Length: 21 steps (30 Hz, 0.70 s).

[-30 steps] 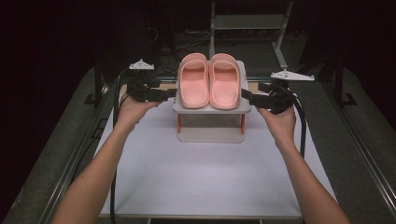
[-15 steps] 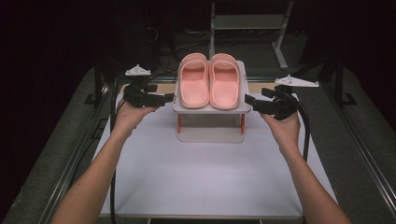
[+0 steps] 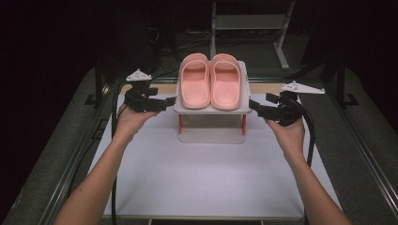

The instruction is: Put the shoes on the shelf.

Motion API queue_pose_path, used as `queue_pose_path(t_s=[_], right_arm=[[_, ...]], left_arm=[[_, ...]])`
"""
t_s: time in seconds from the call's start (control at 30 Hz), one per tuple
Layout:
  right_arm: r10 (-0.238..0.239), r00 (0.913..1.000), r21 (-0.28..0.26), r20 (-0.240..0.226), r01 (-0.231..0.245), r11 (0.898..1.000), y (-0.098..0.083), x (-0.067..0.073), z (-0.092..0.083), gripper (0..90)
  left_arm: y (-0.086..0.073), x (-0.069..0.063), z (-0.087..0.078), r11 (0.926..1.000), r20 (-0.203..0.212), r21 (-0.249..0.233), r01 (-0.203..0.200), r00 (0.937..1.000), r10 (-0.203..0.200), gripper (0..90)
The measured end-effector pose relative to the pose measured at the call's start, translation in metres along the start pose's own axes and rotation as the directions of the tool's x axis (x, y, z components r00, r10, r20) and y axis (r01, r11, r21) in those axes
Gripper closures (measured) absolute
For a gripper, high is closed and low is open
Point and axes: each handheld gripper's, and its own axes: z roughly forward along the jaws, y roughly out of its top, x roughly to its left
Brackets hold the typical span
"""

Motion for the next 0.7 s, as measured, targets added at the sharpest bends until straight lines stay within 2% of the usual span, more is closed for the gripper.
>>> queue_pose_path(t_s=[0.7], right_arm=[[0.005, 1.0000, 0.001, 0.003, -0.005, 1.000, -0.020, -0.002, -0.011, 21.2]], left_arm=[[-0.019, -0.001, -0.005, 0.9999, 0.011, -0.007, 0.016, 0.9998, -0.016, 15.1]])
